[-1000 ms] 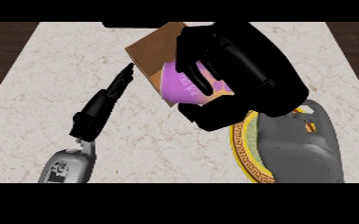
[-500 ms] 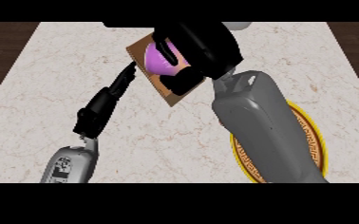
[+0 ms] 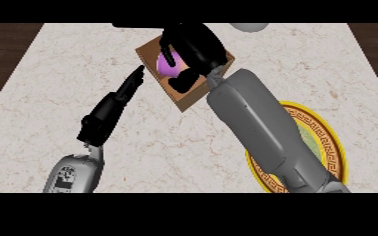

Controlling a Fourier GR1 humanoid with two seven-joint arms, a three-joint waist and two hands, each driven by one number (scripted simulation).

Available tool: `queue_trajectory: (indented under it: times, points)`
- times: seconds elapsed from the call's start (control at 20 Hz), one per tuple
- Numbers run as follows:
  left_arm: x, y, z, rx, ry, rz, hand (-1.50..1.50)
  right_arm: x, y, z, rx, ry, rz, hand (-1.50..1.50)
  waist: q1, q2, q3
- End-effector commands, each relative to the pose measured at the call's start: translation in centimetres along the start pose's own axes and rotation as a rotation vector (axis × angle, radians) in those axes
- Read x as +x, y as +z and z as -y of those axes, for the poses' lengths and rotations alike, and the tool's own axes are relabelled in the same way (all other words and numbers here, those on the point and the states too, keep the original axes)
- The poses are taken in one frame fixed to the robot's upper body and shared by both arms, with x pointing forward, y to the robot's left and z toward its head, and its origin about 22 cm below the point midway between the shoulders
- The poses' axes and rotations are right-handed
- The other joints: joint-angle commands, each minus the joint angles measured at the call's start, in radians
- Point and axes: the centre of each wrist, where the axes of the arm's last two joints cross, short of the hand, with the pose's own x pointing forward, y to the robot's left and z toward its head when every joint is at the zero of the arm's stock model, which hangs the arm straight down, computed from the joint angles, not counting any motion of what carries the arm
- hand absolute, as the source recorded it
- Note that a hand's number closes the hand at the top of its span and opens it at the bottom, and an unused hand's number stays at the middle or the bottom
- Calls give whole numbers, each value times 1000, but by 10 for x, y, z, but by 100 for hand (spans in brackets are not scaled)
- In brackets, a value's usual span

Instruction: Pick the can from the plate and place it in the cardboard box

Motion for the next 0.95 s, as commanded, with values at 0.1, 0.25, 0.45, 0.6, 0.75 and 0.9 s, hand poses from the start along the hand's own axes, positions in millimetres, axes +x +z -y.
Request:
queue_trajectory:
  times: [0.1, 0.25, 0.45, 0.6, 0.75, 0.9]
  points:
    - [-1, 0, 5, -34, -1, 9, 0, -31, -10, -28, 115, -141, -136, -150, 24, 7, 0]
    - [-2, 0, 1, -35, -7, 5, 0, -39, -15, -31, 91, -188, -112, -150, 17, 4, 0]
    - [4, -2, -10, -19, 7, 21, 0, -46, -12, -25, 1, -384, -73, -150, 16, 4, 1]
    - [-5, -7, 11, -16, 17, -5, 0, -62, -8, -17, -160, -552, -79, -150, 17, 12, 1]
    - [-9, 0, 4, -12, 15, 5, 0, -75, 0, -11, -223, -737, -57, -150, 0, 4, 1]
    - [-10, 9, -3, 2, -12, -2, 0, -101, 1, 18, -272, -826, -75, -150, -6, 1, 1]
